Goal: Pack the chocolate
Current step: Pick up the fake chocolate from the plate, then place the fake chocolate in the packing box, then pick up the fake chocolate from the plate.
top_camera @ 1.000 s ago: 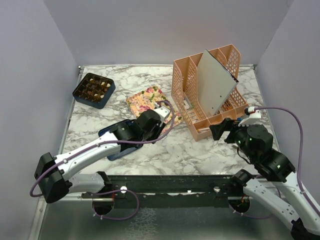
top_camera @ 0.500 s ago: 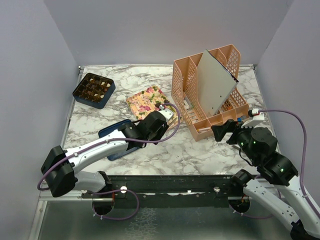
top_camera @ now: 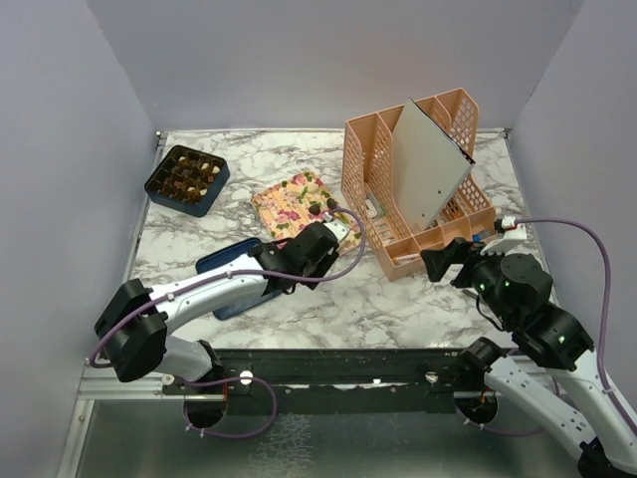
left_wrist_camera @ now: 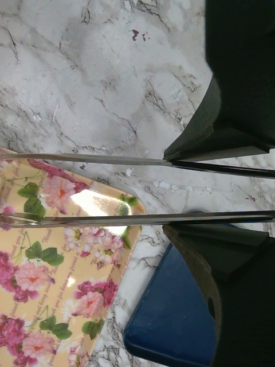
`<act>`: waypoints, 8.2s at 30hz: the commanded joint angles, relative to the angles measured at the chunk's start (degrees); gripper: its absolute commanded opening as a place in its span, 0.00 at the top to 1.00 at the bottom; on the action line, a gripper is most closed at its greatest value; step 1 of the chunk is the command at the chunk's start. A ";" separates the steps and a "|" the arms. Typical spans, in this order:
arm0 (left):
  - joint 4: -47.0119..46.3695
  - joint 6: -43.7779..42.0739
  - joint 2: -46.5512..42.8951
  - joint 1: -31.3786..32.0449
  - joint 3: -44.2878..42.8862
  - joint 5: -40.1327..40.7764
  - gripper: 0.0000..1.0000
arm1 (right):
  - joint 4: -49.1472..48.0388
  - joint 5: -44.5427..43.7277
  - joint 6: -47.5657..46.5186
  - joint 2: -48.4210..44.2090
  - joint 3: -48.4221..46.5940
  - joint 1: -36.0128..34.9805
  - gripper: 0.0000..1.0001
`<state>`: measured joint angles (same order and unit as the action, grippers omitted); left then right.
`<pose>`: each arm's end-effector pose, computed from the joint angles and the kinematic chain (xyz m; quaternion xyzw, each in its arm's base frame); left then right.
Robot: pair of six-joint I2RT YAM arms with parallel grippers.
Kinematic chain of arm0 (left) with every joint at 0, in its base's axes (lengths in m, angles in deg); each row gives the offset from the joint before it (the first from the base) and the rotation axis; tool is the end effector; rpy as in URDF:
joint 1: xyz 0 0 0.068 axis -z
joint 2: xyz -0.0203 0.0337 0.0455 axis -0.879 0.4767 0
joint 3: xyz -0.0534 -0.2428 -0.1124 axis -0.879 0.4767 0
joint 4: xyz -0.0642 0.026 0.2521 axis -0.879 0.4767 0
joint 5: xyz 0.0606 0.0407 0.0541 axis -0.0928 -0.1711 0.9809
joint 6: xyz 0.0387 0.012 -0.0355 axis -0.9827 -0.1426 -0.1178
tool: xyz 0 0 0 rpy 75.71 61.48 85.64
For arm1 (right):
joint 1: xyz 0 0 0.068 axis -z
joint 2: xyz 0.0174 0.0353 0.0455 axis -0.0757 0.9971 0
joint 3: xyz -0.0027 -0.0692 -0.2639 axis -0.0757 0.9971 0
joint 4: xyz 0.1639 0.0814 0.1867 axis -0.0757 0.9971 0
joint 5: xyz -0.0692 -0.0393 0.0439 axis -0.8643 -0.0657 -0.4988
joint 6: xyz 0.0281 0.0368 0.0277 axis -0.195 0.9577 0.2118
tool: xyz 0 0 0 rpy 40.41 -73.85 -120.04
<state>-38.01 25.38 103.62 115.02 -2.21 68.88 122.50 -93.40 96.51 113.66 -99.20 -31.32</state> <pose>0.1757 -0.2207 0.2445 0.3311 0.8774 -0.0457 0.3443 0.0839 0.0469 0.3334 0.0274 0.7994 0.1986 0.5664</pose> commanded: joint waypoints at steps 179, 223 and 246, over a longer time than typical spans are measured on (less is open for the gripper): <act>6.17 5.80 -1.50 -31.07 -12.80 -12.79 0.56 | -3.08 2.02 -2.04 0.39 1.33 -0.11 0.01; -6.82 1.67 6.74 -5.39 -3.61 -8.32 0.53 | -3.28 2.12 -2.22 0.54 1.42 -0.11 0.01; -6.03 2.38 7.08 -5.07 -3.73 -5.29 0.64 | -3.27 1.98 -2.22 0.54 1.46 -0.11 0.01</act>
<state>-43.60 27.33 111.60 109.67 -5.84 60.71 120.24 -92.02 94.92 114.49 -98.24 -31.32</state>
